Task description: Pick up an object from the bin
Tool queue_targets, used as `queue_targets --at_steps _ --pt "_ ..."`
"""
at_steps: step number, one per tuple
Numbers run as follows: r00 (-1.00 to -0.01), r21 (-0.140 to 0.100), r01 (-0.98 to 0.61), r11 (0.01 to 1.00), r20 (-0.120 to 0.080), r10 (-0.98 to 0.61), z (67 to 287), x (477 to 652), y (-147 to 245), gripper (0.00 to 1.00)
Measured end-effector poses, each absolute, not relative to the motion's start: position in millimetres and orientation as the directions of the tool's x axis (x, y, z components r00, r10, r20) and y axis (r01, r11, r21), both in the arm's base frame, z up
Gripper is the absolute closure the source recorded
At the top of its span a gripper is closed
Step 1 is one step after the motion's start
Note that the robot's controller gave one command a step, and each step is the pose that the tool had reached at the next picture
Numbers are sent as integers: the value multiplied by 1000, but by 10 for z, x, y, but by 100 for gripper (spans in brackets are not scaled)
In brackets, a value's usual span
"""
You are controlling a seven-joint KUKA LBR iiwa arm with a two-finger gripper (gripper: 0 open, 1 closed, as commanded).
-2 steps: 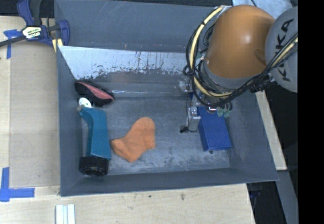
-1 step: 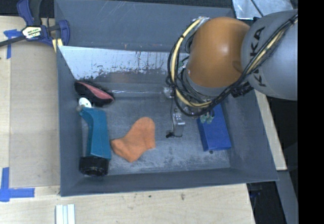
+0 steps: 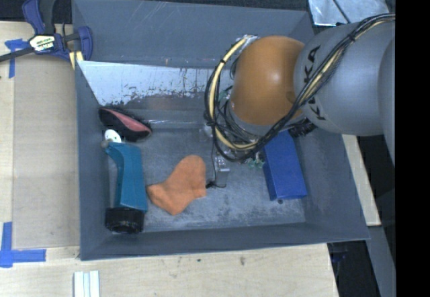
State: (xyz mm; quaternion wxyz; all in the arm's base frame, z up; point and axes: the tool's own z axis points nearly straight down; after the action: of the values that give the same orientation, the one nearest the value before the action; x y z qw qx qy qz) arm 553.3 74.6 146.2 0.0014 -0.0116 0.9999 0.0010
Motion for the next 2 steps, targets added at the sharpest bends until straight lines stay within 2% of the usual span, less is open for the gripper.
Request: queue_targets --at_steps 1,2 --pt "-995 0 -101 995 -3 -101 1175 5338 836 0" --pt "-973 1 -229 973 -6 -229 714 5298 993 100"
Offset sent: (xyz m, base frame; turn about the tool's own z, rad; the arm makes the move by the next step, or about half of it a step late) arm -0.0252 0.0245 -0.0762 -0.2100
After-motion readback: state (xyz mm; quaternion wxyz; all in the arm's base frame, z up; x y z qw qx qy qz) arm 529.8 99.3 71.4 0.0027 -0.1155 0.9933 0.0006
